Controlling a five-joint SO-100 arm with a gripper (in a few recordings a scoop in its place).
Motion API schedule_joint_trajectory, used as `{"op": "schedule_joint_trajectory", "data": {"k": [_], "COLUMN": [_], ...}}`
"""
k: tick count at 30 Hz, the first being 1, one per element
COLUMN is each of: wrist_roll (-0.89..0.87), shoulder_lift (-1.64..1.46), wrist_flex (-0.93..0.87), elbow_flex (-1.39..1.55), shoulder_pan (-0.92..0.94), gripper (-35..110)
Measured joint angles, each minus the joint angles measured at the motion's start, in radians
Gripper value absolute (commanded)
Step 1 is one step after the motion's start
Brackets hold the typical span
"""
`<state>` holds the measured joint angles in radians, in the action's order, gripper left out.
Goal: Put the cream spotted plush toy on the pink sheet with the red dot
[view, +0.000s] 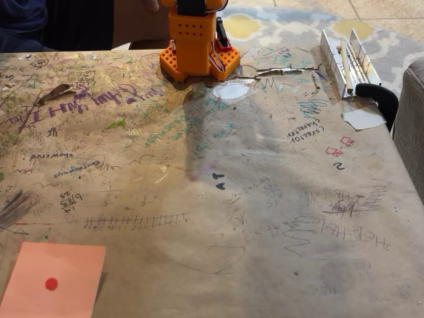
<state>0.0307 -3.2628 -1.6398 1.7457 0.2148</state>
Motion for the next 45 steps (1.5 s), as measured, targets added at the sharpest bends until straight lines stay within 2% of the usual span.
{"op": "schedule_joint_trajectory", "data": {"k": [2, 5, 6, 7, 8, 10, 12, 17, 20, 23, 25, 27, 30, 34, 39, 45], "wrist_roll": [0.0, 0.005, -0.003, -0.006, -0.003, 0.026, 0.063, 0.15, 0.158, 0.178, 0.19, 0.233, 0.247, 0.219, 0.198, 0.183], "shoulder_lift": [0.021, 0.212, 0.336, 0.472, 0.612, 0.893, 1.177, 1.916, 2.134, 2.042, 1.884, 1.68, 1.359, 0.922, 0.445, 0.235], "wrist_flex": [0.075, 0.308, 0.411, 0.508, 0.58, 0.64, 0.558, 0.029, -0.043, -0.003, 0.106, 0.268, 0.453, 0.428, 0.423, 0.456], "elbow_flex": [0.087, 0.262, 0.285, 0.279, 0.247, 0.092, -0.118, -0.689, -0.974, -1.032, -0.888, -0.641, -0.195, 0.341, 0.647, 0.962], "shoulder_pan": [0.046, 0.129, 0.153, 0.17, 0.192, 0.227, 0.264, 0.342, 0.351, 0.354, 0.328, 0.279, 0.181, 0.04, -0.11, -0.189], "gripper": [0, 0, 6, 30, 42, 48, 46, 44, 41, 27, 7, 0, 0, 0, 0, 0]}}
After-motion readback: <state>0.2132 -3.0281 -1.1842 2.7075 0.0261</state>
